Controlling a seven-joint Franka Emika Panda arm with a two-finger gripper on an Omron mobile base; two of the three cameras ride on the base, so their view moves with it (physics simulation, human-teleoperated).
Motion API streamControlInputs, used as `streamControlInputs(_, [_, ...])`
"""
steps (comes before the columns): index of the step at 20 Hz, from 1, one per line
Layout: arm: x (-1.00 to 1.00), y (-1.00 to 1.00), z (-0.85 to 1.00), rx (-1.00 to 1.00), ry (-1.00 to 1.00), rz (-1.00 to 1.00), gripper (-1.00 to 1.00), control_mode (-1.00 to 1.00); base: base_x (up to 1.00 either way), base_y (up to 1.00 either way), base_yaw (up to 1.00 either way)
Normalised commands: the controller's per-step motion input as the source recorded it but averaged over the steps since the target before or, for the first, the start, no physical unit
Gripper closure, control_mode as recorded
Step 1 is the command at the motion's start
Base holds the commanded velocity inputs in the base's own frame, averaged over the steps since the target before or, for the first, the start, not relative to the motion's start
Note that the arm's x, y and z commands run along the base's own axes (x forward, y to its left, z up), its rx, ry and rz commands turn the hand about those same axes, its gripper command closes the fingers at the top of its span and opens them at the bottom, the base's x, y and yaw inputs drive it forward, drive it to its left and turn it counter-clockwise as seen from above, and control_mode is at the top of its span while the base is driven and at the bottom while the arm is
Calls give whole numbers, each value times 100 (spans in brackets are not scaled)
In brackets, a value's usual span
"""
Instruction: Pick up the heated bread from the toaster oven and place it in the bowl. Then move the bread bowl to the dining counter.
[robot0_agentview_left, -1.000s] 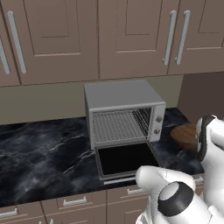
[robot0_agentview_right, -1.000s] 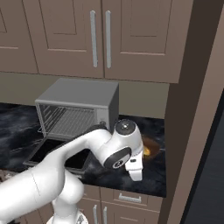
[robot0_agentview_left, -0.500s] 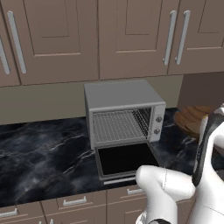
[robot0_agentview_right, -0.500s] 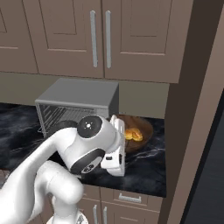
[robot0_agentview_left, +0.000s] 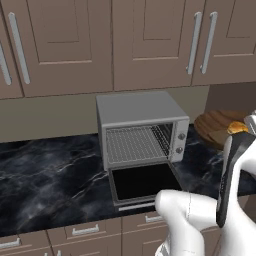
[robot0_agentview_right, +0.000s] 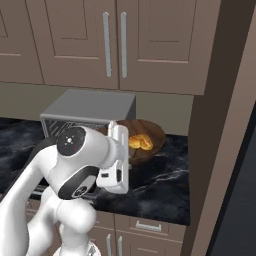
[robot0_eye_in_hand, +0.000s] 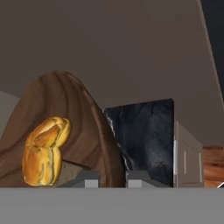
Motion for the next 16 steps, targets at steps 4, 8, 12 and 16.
streamControlInputs(4, [-6,11,0,0,-1,0,100,-100,0,0,0])
streamControlInputs(8, [-17,63,6,0,0,6,100,-100,0,0,0])
streamControlInputs(12, [0,0,0,0,0,0,100,100,-94,15,43])
streamControlInputs(16, [0,0,0,0,0,0,100,100,-93,3,78])
